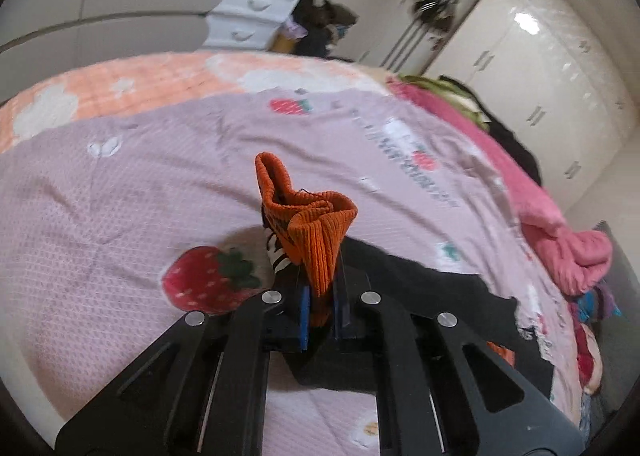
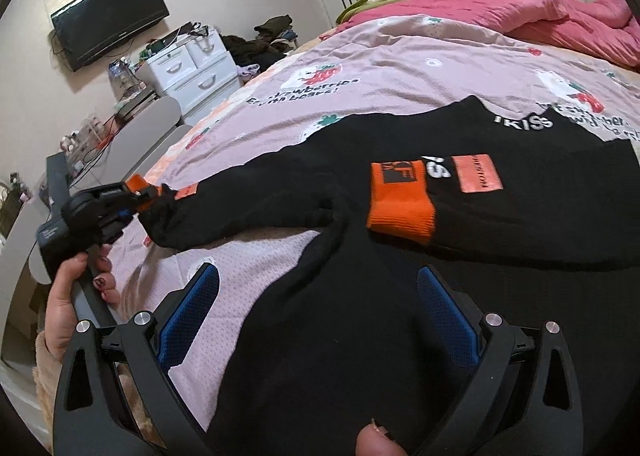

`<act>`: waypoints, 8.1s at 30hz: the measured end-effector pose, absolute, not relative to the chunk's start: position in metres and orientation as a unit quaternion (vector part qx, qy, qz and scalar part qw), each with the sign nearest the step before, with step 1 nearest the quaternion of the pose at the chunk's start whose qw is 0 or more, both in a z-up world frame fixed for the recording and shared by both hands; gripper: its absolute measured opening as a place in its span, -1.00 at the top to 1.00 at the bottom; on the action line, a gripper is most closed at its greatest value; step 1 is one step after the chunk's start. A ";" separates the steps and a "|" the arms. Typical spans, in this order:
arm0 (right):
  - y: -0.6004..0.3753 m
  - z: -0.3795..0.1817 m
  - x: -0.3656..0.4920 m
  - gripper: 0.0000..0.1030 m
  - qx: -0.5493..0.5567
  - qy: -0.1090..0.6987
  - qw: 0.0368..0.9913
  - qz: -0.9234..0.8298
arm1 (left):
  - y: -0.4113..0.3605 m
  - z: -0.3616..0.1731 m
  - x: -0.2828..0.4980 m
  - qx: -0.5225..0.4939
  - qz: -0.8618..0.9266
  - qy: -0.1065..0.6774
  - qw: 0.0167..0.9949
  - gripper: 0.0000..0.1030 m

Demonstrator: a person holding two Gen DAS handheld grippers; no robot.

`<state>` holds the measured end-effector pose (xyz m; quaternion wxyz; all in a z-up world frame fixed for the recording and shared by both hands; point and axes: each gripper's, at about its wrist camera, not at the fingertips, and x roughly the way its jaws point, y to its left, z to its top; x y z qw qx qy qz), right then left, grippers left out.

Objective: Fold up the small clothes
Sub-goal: 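Carry the sleeve across the shirt body with the left tool and release, then grasp an orange cuff on the folded shirt with the right tool, then lift the held cuff above the shirt with the right tool, then lower the orange cuff flat onto the shirt body and open the right tool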

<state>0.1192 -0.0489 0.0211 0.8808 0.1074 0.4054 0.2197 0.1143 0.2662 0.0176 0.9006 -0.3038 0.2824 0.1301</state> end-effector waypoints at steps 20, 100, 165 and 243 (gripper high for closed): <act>-0.161 0.042 0.117 -0.91 0.182 0.364 0.906 0.119 | 0.174 0.083 0.118 -0.245 -0.024 0.214 0.945 0.96; -0.183 -0.019 0.185 -0.37 0.151 0.457 0.875 0.062 | 0.046 0.054 0.239 -0.093 -0.161 0.379 0.906 -0.82; -0.246 0.021 0.197 0.74 0.070 0.377 0.923 0.028 | 0.028 0.013 0.247 -0.060 -0.141 0.408 0.900 -0.81; -0.240 -0.003 0.154 -0.75 0.114 0.402 0.909 0.016 | -0.012 0.000 0.214 -0.014 -0.185 0.430 0.884 -0.58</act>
